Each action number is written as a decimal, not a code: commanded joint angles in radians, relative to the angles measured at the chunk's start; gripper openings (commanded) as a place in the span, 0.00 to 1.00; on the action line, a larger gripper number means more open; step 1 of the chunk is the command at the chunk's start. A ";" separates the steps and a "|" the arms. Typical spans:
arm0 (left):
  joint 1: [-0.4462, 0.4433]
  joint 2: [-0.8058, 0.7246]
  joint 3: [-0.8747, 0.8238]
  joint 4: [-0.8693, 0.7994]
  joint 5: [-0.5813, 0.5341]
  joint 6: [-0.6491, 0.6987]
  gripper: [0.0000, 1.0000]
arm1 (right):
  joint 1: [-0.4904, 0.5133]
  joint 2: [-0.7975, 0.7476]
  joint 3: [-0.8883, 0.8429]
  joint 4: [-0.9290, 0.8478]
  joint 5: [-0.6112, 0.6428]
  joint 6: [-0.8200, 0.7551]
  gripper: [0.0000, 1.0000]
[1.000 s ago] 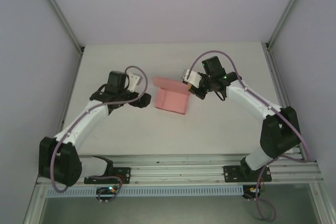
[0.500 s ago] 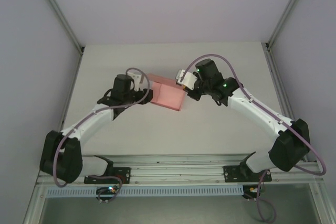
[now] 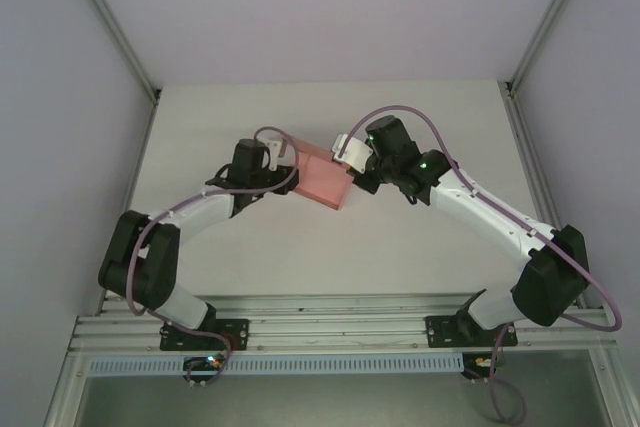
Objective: Assemble paper box
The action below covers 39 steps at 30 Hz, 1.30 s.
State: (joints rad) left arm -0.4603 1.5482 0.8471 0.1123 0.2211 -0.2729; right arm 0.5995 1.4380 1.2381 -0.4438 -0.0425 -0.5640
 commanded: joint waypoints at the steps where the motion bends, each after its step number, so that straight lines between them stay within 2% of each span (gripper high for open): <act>1: -0.009 0.004 -0.033 0.144 0.016 0.006 0.41 | 0.006 -0.010 0.029 0.000 -0.049 0.027 0.00; 3: -0.011 0.003 -0.055 0.196 0.019 0.019 0.37 | 0.006 -0.013 0.032 -0.014 -0.061 0.021 0.00; 6: -0.022 -0.009 -0.068 0.230 -0.008 0.034 0.08 | 0.007 -0.011 0.042 -0.036 -0.044 0.033 0.00; 7: -0.035 -0.016 -0.072 0.233 -0.050 0.041 0.04 | 0.006 -0.008 0.045 -0.033 -0.023 0.056 0.05; 8: -0.049 -0.022 -0.075 0.230 -0.098 0.054 0.03 | 0.006 -0.007 0.046 -0.019 0.005 0.087 0.17; 9: -0.066 -0.030 -0.078 0.228 -0.157 0.062 0.01 | 0.006 -0.008 0.042 0.006 0.043 0.132 0.37; 10: -0.082 -0.038 -0.083 0.230 -0.215 0.073 0.01 | 0.005 -0.013 0.038 0.045 0.097 0.204 0.64; 11: -0.097 -0.044 -0.087 0.233 -0.260 0.074 0.01 | 0.006 -0.023 0.029 0.084 0.149 0.272 0.75; 13: -0.116 -0.060 -0.102 0.256 -0.340 0.046 0.00 | 0.006 -0.063 -0.005 0.161 0.257 0.441 0.75; 15: -0.127 -0.073 -0.119 0.288 -0.394 0.013 0.00 | 0.006 -0.108 -0.057 0.197 0.360 0.607 0.80; 18: -0.142 -0.095 -0.138 0.327 -0.424 0.000 0.00 | 0.006 -0.179 -0.186 0.200 0.526 0.934 0.81; 20: -0.158 -0.108 -0.136 0.331 -0.458 -0.009 0.00 | 0.006 -0.219 -0.287 0.201 0.538 1.133 0.77; 22: -0.172 -0.117 -0.129 0.325 -0.469 -0.007 0.00 | 0.009 -0.239 -0.378 0.263 0.477 1.220 0.74; 25: -0.185 -0.117 -0.108 0.302 -0.501 -0.036 0.00 | 0.028 -0.209 -0.424 0.385 0.431 1.196 0.66; 30: -0.196 -0.119 -0.087 0.261 -0.525 -0.121 0.00 | 0.074 -0.090 -0.355 0.461 0.436 1.154 0.64; 34: -0.204 -0.129 -0.065 0.215 -0.545 -0.172 0.00 | 0.076 0.022 -0.350 0.650 0.358 1.150 0.60; 37: -0.212 -0.131 -0.032 0.145 -0.573 -0.176 0.00 | 0.082 0.090 -0.295 0.663 0.340 1.131 0.60; 39: -0.215 -0.137 -0.041 0.155 -0.572 -0.175 0.00 | 0.083 0.125 -0.267 0.655 0.364 1.114 0.54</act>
State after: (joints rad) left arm -0.6624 1.4506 0.7750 0.2951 -0.3275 -0.4187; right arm 0.6735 1.5322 0.9249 0.1379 0.3283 0.5537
